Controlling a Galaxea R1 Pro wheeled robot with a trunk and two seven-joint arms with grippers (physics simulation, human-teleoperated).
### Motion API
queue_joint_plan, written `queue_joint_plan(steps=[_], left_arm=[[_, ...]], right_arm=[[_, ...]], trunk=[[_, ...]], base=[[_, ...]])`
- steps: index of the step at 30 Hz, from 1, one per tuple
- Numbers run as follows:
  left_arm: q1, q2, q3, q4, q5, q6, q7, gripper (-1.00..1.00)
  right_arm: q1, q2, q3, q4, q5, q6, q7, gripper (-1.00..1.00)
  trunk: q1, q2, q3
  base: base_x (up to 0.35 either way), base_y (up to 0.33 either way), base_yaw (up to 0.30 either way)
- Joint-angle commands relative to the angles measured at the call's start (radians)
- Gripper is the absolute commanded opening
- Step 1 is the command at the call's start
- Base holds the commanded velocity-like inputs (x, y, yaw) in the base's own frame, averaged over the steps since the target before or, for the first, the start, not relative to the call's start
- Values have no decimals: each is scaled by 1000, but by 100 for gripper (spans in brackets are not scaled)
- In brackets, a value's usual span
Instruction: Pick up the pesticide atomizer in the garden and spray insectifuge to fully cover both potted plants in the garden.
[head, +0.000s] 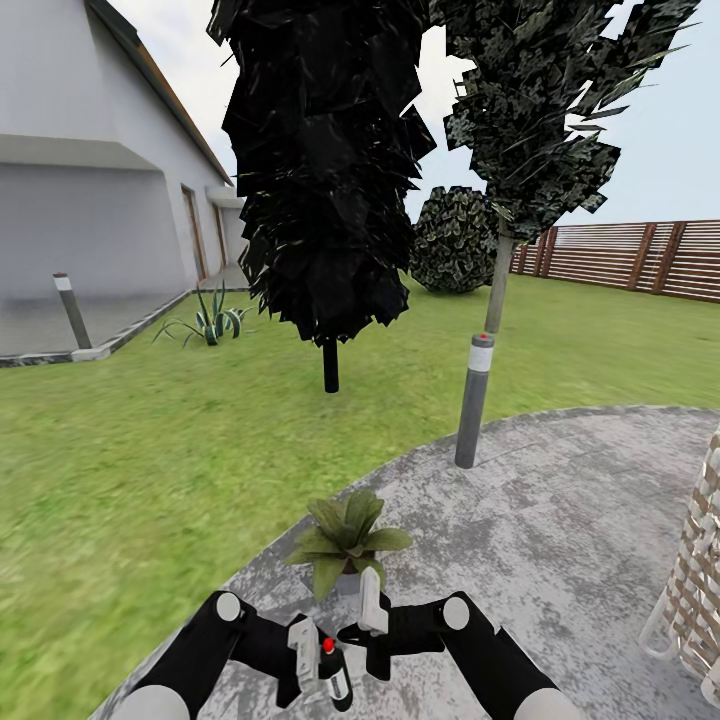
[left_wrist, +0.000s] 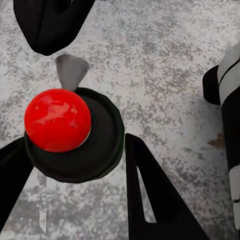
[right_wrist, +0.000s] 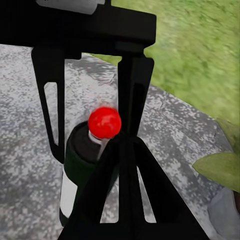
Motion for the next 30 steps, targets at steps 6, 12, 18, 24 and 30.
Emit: queue_joint_plan(steps=[6,12,18,24,30], left_arm=[[-2,-12,8,-1,-9,-10,-3,-100],[-5,-15,8,-1,-9,-9,-3,-100],[-5,-17,8,-1,-9,-9,-3,-100],[-1,-8,8,0,-11,-9,-3,-100],[9,269,13,5,-27,-10,-3,-100]], right_arm=[[0,0,-1,-1,8,-5,0,-100],[0,0,-1,-1,8,-5,0,-100],[0,0,-1,-1,8,-5,0,-100],[0,0,-1,-1,9,-6,0,-100],[0,-7,-5,6,10,-8,-4,-100]], trunk=[[0,0,-1],[0,0,-1],[0,0,-1],[0,0,-1],[0,0,-1]], base=[[0,0,0],[0,0,0],[0,0,0],[0,0,0],[0,0,0]])
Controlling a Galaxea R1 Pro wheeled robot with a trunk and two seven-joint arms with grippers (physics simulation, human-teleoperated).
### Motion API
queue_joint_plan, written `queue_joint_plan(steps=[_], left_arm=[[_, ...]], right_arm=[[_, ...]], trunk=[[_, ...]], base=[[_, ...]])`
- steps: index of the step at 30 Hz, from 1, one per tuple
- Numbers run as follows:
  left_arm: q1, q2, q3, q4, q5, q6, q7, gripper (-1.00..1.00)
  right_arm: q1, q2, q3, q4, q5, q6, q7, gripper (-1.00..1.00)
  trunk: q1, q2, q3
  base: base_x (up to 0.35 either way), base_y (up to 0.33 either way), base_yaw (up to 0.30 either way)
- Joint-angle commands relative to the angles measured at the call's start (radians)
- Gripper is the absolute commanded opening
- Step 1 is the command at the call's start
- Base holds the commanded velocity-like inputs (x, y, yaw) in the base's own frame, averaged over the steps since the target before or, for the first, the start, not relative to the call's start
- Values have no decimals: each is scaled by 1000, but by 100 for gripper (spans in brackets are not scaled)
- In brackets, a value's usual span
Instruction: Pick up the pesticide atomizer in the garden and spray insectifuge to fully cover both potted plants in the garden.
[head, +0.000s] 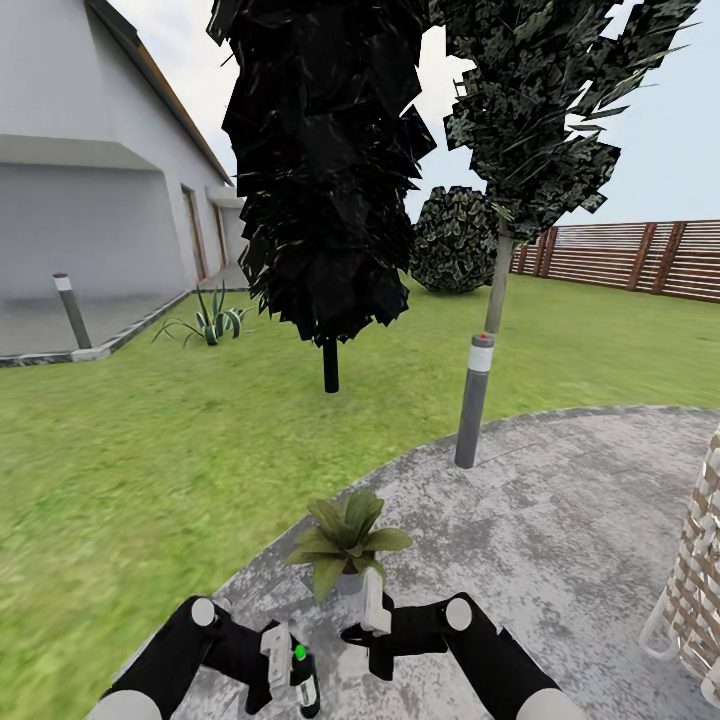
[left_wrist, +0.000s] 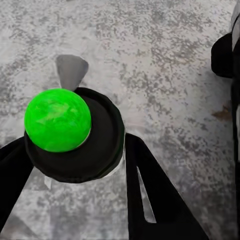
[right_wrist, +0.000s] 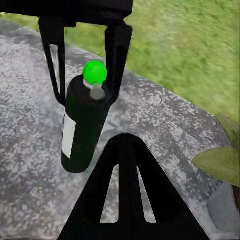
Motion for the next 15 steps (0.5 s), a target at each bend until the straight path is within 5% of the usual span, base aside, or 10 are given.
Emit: queue_joint_plan(steps=[1,2,3,7,10,15], left_arm=[[-1,209,5,0,-8,-10,-3,-100],[-1,219,6,1,-7,-10,-3,-100],[-1,229,6,2,-6,-10,-2,-100],[-1,241,7,6,-6,-9,16,-100],[-1,242,8,8,1,-6,84,-100],[-1,231,25,12,10,3,225,-100]], right_arm=[[0,-1,-2,0,8,-5,0,-100],[0,-1,-3,0,7,-5,0,-100],[0,-2,-5,0,7,-6,0,100],[0,-5,-7,1,7,-6,-1,100],[0,-20,-7,5,8,-6,-36,100],[0,-70,-5,139,2,-8,-281,100]], trunk=[[0,0,-1],[0,0,-1],[0,0,-1],[0,0,-1],[0,0,-1],[0,0,-1]], base=[[0,0,0],[0,0,0],[0,0,0],[0,0,0],[0,0,0],[0,0,0]])
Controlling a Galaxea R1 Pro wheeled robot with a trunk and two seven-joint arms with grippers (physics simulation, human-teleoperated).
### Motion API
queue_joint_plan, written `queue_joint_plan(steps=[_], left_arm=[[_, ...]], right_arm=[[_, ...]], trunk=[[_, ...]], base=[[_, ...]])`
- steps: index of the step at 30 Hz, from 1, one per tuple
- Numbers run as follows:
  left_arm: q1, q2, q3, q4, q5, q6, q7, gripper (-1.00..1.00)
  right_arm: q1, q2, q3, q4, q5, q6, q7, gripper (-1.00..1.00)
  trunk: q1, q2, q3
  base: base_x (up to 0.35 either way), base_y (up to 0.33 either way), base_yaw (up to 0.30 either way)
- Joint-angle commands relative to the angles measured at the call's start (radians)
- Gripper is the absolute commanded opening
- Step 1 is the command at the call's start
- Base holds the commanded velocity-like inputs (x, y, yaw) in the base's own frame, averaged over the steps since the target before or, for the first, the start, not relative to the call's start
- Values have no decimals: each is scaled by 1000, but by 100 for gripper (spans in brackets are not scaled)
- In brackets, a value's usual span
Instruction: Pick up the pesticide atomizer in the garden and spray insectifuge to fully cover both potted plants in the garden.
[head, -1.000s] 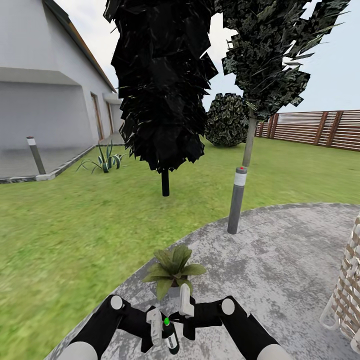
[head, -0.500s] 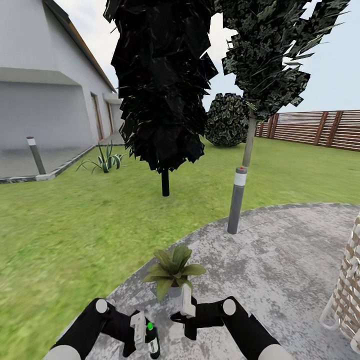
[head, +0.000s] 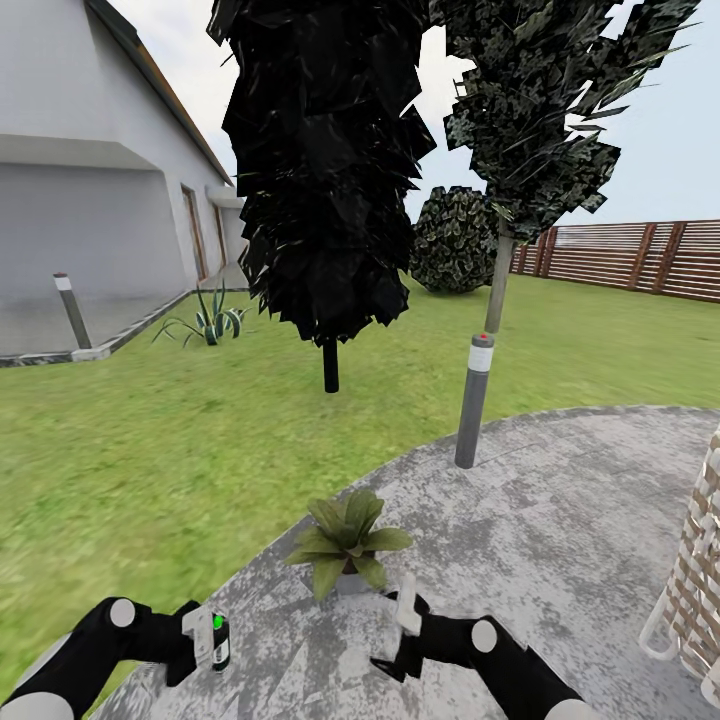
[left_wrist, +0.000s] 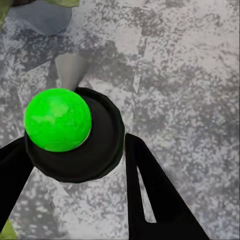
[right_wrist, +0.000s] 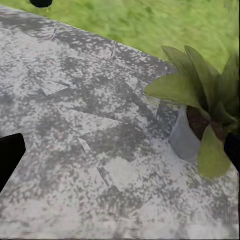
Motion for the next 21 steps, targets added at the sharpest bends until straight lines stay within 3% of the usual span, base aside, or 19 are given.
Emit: queue_joint_plan(steps=[1,2,4,8,10,11,14,17,19,21], left_arm=[[-1,-4,7,0,-9,-8,11,-100],[-1,-7,9,2,-8,-6,21,-100],[-1,-16,15,26,19,-3,37,-100],[-1,-17,22,61,58,-2,42,-100],[-1,-17,23,66,64,-2,43,-100],[-1,-16,24,68,65,-1,43,-100],[-2,-17,34,69,66,23,43,-100],[-2,-16,53,64,66,104,43,-100],[-2,-16,57,61,65,155,42,-100],[-2,-16,59,59,65,178,42,-100]], right_arm=[[-1,-2,-2,47,8,-7,-58,100],[-1,-4,-2,91,7,-7,-115,100],[1,-6,-5,230,4,-8,-313,100],[2,-1,-8,395,-5,-11,-542,100],[4,1,-9,450,-40,-16,-646,100],[5,1,-9,475,-91,-27,-704,100],[11,-1,-9,496,-229,-62,-766,100],[15,-7,-9,502,-354,-78,-786,100],[16,-14,-9,503,-405,-82,-790,100],[16,-18,-10,500,-423,-83,-792,100]], trunk=[[0,0,-1],[0,0,-1],[0,0,-1],[0,0,-1],[0,0,-1],[0,0,-1],[0,0,-1],[0,0,-1],[0,0,-1],[0,0,-1]], base=[[0,0,0],[0,0,0],[0,0,0],[0,0,0],[0,0,0],[0,0,0],[0,0,0],[0,0,0],[0,0,0],[0,0,0]])
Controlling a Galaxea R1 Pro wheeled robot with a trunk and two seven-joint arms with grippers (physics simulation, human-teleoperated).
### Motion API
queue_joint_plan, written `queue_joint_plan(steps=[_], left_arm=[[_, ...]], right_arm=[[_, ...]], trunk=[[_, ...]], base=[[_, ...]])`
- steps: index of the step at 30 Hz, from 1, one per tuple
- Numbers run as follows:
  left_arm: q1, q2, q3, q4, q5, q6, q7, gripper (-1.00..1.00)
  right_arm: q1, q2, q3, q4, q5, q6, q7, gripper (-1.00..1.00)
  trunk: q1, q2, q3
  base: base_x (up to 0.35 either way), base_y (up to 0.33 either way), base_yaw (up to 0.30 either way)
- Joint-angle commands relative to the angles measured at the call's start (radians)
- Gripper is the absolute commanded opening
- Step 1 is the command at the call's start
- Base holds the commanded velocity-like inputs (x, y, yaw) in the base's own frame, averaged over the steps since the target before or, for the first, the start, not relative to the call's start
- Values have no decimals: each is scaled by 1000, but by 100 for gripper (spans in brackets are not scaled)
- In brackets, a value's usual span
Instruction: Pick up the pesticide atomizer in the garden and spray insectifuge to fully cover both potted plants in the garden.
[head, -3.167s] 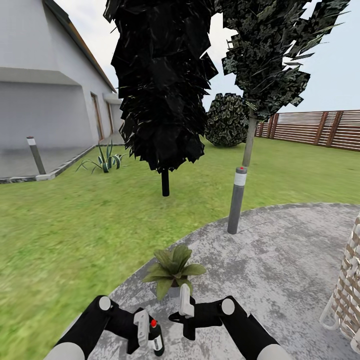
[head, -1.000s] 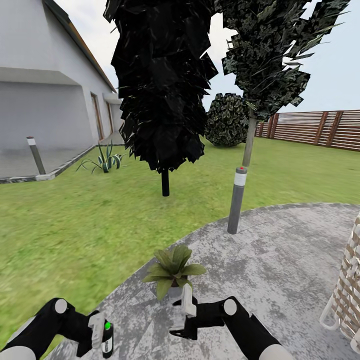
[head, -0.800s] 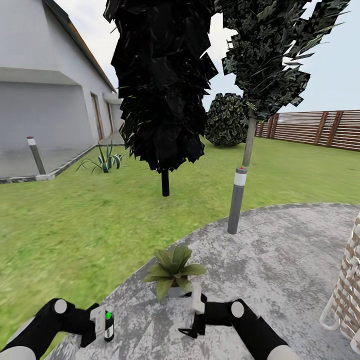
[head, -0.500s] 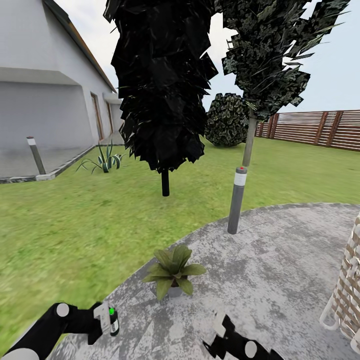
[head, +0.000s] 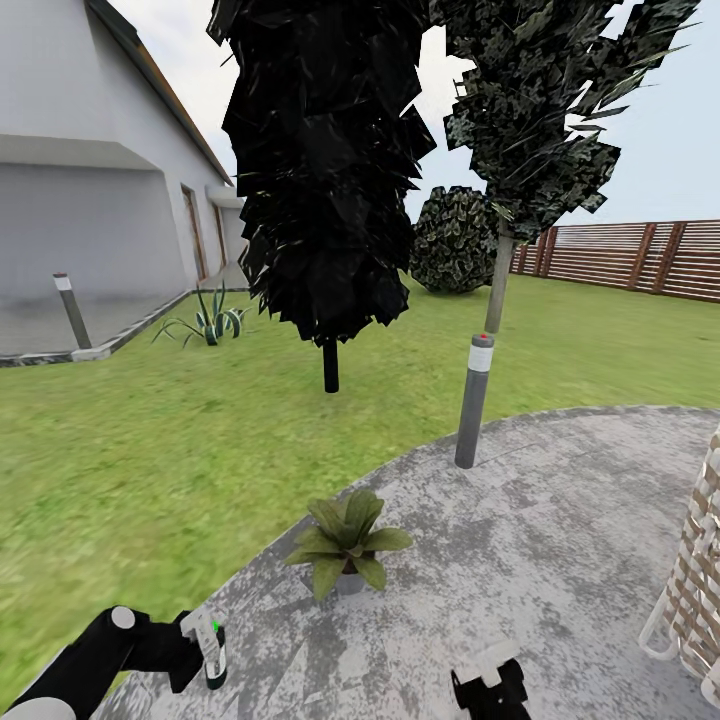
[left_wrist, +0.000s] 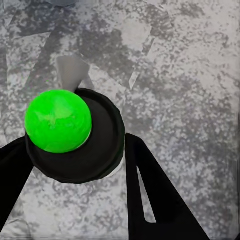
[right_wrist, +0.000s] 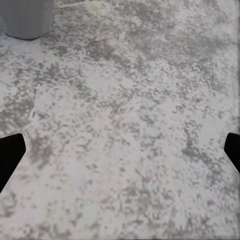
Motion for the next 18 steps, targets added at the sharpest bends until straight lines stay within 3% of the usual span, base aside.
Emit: queue_joint_plan(steps=[1,8,11,14,18], left_arm=[[-1,-1,4,-2,-7,3,-6,-100],[-1,-5,1,7,-10,24,-6,-100],[-5,-11,5,3,-5,131,-7,-100],[-12,-24,5,-4,-3,250,-10,-100],[-24,-63,1,-5,-2,359,-13,-100]], right_arm=[[-1,-1,3,0,7,-1,-9,100],[0,-17,2,2,-2,-1,-12,100],[0,-12,-32,-2,-4,-1,-92,100],[0,-4,-123,0,-3,0,-169,100],[0,26,-154,5,-2,1,-184,100]], trunk=[[0,0,-1],[0,0,-1],[0,0,-1],[0,0,-1],[0,0,-1]], base=[[0,0,0],[0,0,0],[0,0,0],[0,0,0],[0,0,0]])
